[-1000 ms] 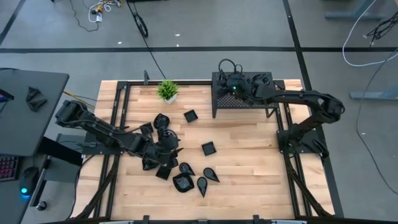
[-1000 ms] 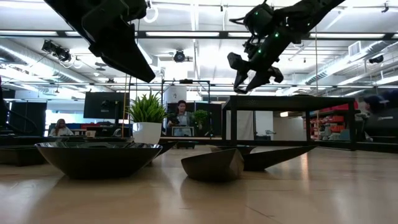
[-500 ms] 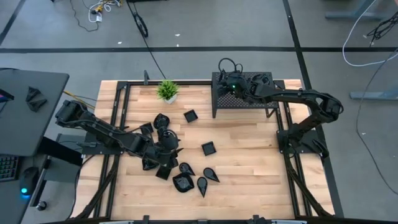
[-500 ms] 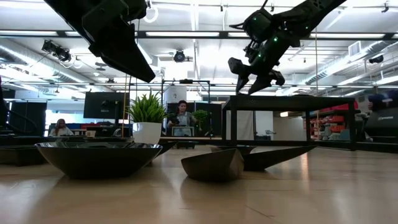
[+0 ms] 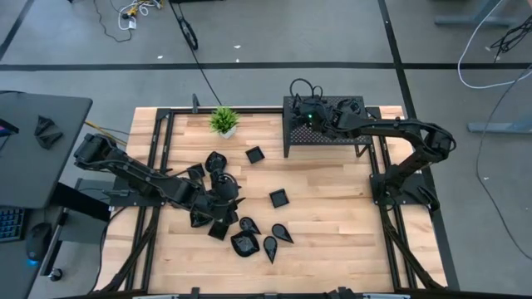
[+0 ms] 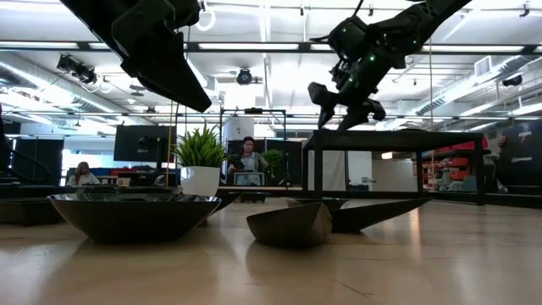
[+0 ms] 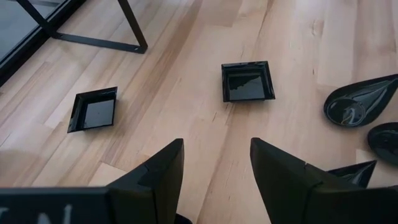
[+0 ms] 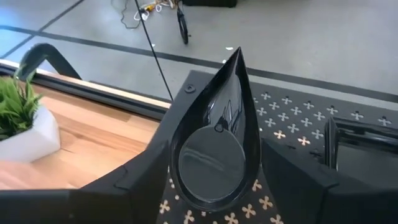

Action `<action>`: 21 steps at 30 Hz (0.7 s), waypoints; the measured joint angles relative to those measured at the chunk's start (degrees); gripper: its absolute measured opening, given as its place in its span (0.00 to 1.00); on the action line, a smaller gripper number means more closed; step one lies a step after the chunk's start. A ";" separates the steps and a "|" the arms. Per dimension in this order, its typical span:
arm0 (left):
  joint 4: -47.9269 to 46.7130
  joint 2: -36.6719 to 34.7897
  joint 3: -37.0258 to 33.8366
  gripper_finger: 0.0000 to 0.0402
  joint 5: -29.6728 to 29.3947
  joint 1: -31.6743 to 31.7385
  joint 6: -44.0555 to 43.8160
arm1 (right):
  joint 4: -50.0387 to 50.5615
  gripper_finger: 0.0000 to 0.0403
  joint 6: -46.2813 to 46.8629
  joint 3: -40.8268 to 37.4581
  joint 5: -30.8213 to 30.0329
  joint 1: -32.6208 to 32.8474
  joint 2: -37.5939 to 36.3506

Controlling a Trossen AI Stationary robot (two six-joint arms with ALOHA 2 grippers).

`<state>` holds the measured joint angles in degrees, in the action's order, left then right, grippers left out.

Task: Pick & Place Mini shaped plates
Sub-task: Stack the black drop-shaped plate on top of the black drop-shaped plate on the shelf

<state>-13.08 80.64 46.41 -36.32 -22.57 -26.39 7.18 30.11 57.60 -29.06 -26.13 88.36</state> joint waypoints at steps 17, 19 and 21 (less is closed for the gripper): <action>0.02 0.00 0.01 0.48 0.00 0.00 -0.02 | -2.00 0.55 -1.84 0.00 0.00 0.00 -0.16; 0.00 0.00 0.00 0.48 0.00 0.00 -0.02 | -1.94 0.52 -2.76 0.00 0.00 0.19 -0.80; 0.00 0.00 0.00 0.48 0.00 -0.02 -0.02 | -2.01 0.49 -3.39 0.00 -0.01 0.49 -1.55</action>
<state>-13.08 80.64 46.41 -36.32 -22.59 -26.41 5.16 26.72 57.60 -29.07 -25.64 86.81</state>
